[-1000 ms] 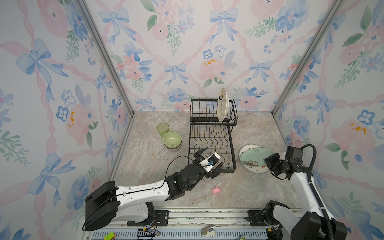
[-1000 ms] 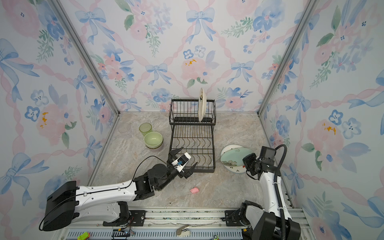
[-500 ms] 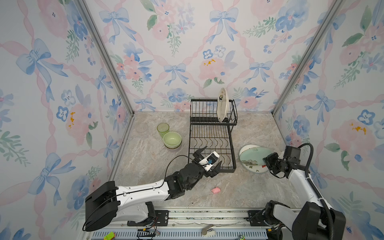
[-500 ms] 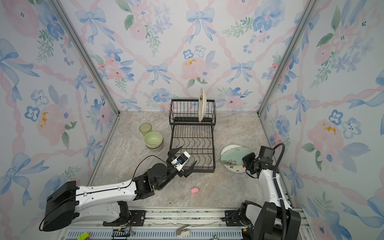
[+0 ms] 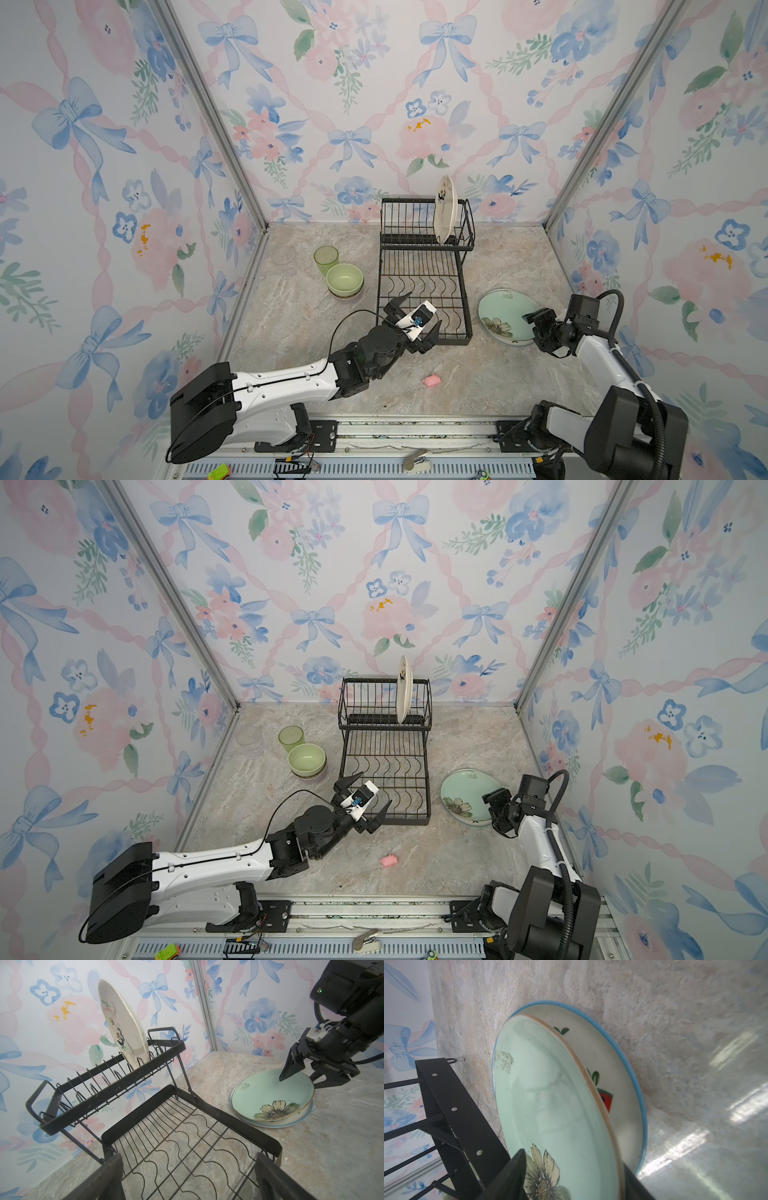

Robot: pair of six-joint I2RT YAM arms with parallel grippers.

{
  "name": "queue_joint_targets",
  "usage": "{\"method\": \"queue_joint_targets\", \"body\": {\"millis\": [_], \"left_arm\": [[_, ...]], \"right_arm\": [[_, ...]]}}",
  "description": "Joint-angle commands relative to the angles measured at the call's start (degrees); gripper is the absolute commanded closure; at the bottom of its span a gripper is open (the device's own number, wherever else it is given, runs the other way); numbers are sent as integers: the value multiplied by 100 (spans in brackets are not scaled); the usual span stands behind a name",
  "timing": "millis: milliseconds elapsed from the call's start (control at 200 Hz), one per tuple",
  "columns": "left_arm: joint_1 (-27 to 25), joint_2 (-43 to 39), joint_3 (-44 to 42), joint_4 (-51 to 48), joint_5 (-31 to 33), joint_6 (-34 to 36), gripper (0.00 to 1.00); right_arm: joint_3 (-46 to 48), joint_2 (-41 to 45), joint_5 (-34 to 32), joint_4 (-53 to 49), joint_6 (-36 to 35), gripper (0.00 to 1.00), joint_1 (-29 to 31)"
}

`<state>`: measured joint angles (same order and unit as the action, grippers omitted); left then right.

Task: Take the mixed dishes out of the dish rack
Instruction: 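Lower the plate flat and open the right gripper, then raise the right gripper off the plates while the left gripper reaches toward the rack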

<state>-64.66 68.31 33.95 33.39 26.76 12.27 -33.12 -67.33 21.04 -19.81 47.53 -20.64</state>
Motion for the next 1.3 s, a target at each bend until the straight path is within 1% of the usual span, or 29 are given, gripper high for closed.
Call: {"method": "queue_joint_targets", "body": {"millis": [0, 90, 140, 175, 385, 480, 580, 740, 875, 905, 945, 1005, 1025, 1140, 1275, 1295], "left_arm": [[52, -47, -69, 164, 39, -120, 2], [58, -59, -73, 164, 31, -134, 2], [66, -51, -73, 159, 24, -137, 2], [73, -47, -71, 160, 15, -137, 2], [100, 8, -47, 161, -78, -247, 2], [112, 91, 20, 160, -121, -362, 2], [120, 221, 160, 153, 125, -654, 2], [118, 454, 460, 153, 63, -899, 2], [121, 725, 779, 119, 369, -976, 2], [121, 784, 1038, 86, 470, -1010, 2], [127, 853, 1166, 48, 666, -1070, 2], [141, 1002, 1379, -14, 1219, -1268, 2], [166, 1057, 1443, -49, 1316, -1324, 2], [343, 1364, 1895, -410, 1275, -1593, 2], [362, 1652, 2356, -444, 1236, -1499, 2], [369, 1685, 2419, -443, 1222, -1478, 2]], "right_arm": [[88, -62, 299, 288, 44, 23, -74], [85, -23, 256, 214, 35, 6, -71], [47, 27, 148, 91, -6, 0, -72], [20, 71, 62, -9, -42, 3, -72], [-177, 422, -304, -547, -190, 3, -87], [-210, 640, -364, -642, -288, 3, -72], [-211, 939, -416, -686, -406, 3, -35], [-271, 1450, -397, -750, -638, 3, 103], [-376, 1941, -482, -821, -780, 3, 369], [-378, 2048, -515, -804, -771, 3, 451], [-371, 2167, -558, -763, -771, 3, 574], [-397, 2304, -654, -694, -762, 3, 779], [-415, 2332, -689, -670, -760, 3, 866], [-703, 2382, -886, -773, -982, 3, 1271], [-980, 2438, -1096, -1009, -1140, 3, 1614], [-981, 2456, -1109, -1008, -1304, 3, 1647]]}}
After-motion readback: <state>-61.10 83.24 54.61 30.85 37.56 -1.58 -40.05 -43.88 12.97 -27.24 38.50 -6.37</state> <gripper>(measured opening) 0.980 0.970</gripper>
